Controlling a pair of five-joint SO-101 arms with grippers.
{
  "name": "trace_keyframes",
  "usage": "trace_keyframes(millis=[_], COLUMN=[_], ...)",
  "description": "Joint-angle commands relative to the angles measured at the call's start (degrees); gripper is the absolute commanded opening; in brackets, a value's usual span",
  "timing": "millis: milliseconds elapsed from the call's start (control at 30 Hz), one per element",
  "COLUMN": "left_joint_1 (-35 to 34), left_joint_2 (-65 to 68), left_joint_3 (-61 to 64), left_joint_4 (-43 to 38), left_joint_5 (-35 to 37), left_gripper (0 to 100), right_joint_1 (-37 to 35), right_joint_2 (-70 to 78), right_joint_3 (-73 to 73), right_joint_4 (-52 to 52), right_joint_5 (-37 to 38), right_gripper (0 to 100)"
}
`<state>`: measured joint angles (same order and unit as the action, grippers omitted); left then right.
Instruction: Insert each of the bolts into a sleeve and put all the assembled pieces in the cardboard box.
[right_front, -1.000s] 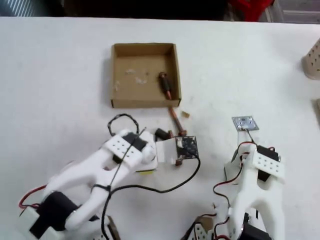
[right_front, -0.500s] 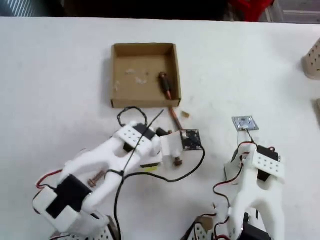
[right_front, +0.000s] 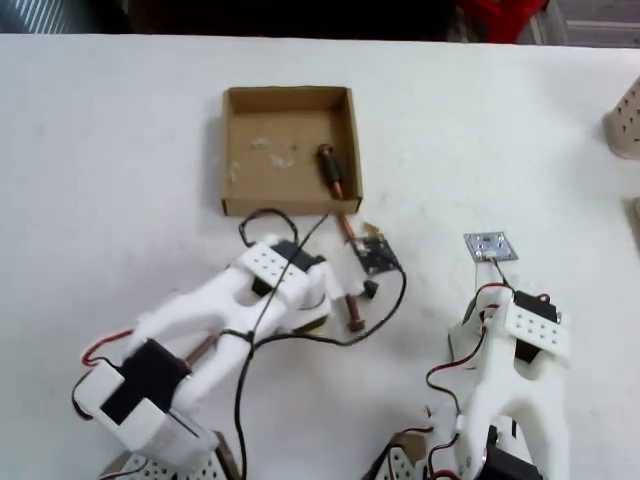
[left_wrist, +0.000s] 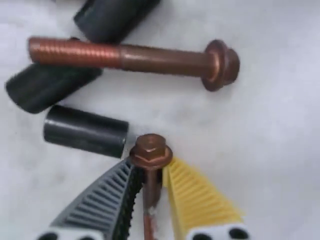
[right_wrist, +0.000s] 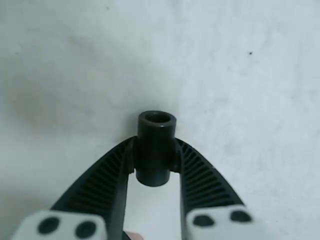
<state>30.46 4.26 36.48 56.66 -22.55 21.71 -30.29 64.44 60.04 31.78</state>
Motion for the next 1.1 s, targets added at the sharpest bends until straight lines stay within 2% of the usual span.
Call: trace_keyframes(millis=[0, 133, 367, 533, 700, 967, 1067], left_joint_1=[-3.3, -5.8, -17.0, -25.6, -30.4, -40.5, -42.9], left_joint_2=[0.0, -3.6, -12.3, -12.9, -12.9, -12.9, -12.9], left_joint_3=[-2.0, -1.6, 0.5, 0.1, -0.2, 0.1, 0.0], left_joint_4=[1.4, 1.3, -2.1, -4.4, -4.4, -10.9, -12.1], left_joint_5=[11.7, 18.1, 23.5, 28.4, 31.0, 36.6, 37.8], left_gripper=[2, 2, 2, 2, 2, 2, 2], right_joint_1=[0.5, 0.5, 0.4, 0.4, -0.2, -11.0, -15.2], right_joint_2=[-1.4, -1.4, -1.3, -1.3, -1.5, -1.9, -1.9], right_joint_3=[-0.4, -0.4, -0.4, -0.4, -0.4, -0.9, -1.8], right_joint_4=[-0.4, -0.4, -0.4, -0.4, -0.4, -4.9, -8.4], right_joint_5=[0.7, 0.5, 0.3, 0.3, 0.3, -0.1, -8.4], right_gripper=[1.8, 1.8, 1.8, 1.8, 1.8, 1.8, 1.8])
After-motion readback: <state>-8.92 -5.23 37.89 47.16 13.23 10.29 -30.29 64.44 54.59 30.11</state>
